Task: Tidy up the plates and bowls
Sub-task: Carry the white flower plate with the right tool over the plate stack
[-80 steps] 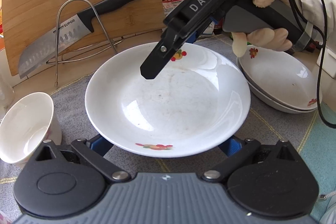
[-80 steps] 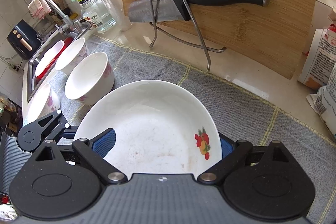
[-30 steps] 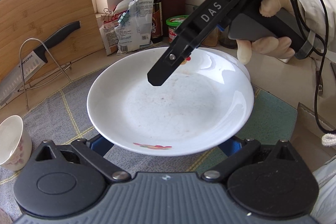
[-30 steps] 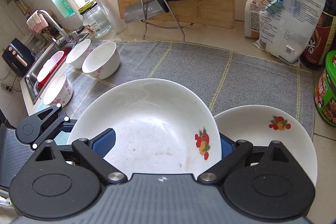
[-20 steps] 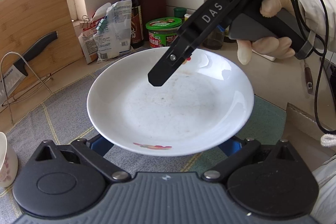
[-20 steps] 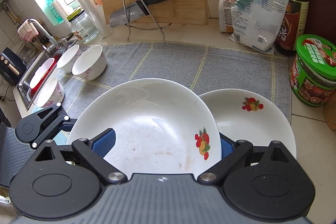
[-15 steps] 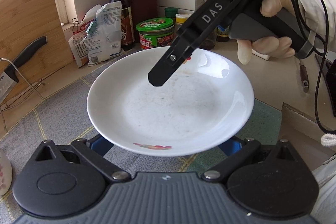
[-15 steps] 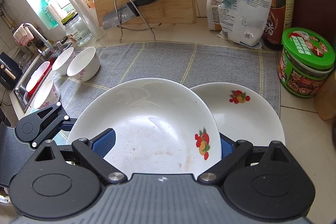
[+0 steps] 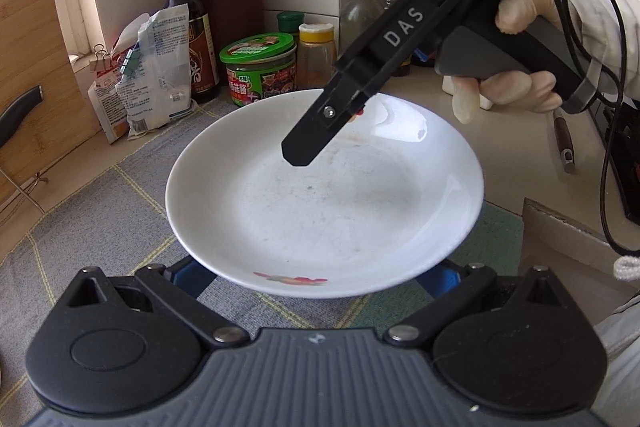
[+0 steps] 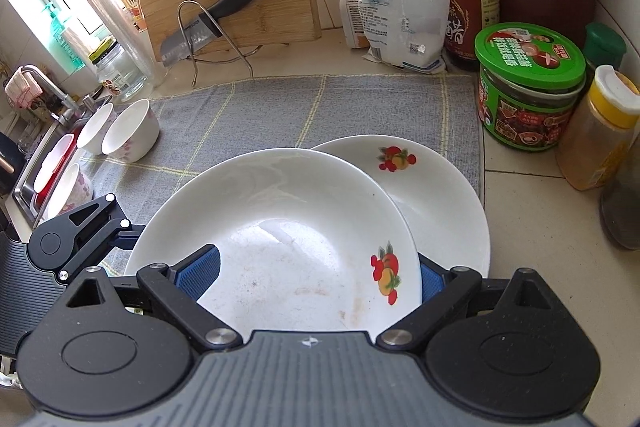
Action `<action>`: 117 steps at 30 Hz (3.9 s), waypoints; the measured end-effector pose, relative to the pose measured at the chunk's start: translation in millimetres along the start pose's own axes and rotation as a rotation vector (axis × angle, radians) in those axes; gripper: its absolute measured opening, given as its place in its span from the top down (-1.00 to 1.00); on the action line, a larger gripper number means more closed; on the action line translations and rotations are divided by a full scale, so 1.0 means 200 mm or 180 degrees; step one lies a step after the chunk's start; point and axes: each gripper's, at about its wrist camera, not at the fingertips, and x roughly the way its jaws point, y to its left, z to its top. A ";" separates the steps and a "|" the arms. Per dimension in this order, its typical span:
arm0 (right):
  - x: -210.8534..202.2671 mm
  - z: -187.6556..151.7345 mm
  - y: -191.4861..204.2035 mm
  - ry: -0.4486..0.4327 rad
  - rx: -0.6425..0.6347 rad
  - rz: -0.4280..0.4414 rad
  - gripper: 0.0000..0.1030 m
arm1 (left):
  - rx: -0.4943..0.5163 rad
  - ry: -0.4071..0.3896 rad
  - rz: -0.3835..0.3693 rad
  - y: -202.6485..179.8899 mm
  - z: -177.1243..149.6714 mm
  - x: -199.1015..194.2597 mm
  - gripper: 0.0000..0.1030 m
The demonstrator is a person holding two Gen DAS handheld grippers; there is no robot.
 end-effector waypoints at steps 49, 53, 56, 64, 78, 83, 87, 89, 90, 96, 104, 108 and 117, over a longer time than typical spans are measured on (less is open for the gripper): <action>0.13 0.02 -0.10 0.0276 0.0006 -0.0223 -0.93 | -0.0015 0.0190 -0.0167 0.05 0.05 0.14 -0.98; 0.12 0.01 -0.10 0.0276 0.0012 -0.0238 -0.93 | 0.0003 0.0189 -0.0181 0.05 0.05 0.14 -0.98; 0.11 0.01 -0.10 0.0268 0.0027 -0.0240 -0.93 | 0.0026 0.0193 -0.0195 0.05 0.05 0.15 -0.98; 0.10 0.00 -0.09 0.0282 0.0021 -0.0277 -0.93 | 0.0094 0.0242 -0.0162 0.05 0.06 0.16 -0.98; 0.13 -0.02 -0.11 0.0321 0.0084 -0.0299 -0.93 | 0.0080 0.0268 -0.0085 0.06 0.07 0.14 -0.98; 0.13 -0.01 -0.10 0.0345 0.0078 -0.0316 -0.93 | 0.0039 0.0238 -0.0055 0.08 0.07 0.13 -0.97; 0.13 -0.01 -0.10 0.0359 0.0094 -0.0327 -0.93 | 0.0049 0.0234 -0.0037 0.08 0.07 0.13 -0.97; 0.13 -0.01 -0.10 0.0360 0.0098 -0.0335 -0.93 | 0.0053 0.0236 -0.0039 0.08 0.07 0.14 -0.97; 0.13 0.00 -0.10 0.0365 0.0100 -0.0340 -0.93 | 0.0060 0.0236 -0.0035 0.08 0.07 0.14 -0.97; 0.11 -0.01 -0.10 0.0378 0.0124 -0.0346 -0.93 | 0.0096 0.0230 -0.0045 0.09 0.07 0.13 -0.97; 0.09 -0.02 -0.09 0.0388 0.0160 -0.0351 -0.93 | 0.0151 0.0221 -0.0054 0.11 0.06 0.11 -0.97; 0.07 -0.03 -0.08 0.0391 0.0215 -0.0338 -0.93 | 0.0161 0.0220 -0.0058 0.11 0.06 0.11 -0.97; 0.02 -0.05 -0.07 0.0388 0.0293 -0.0327 -0.94 | 0.0191 0.0210 -0.0043 0.11 0.07 0.12 -0.97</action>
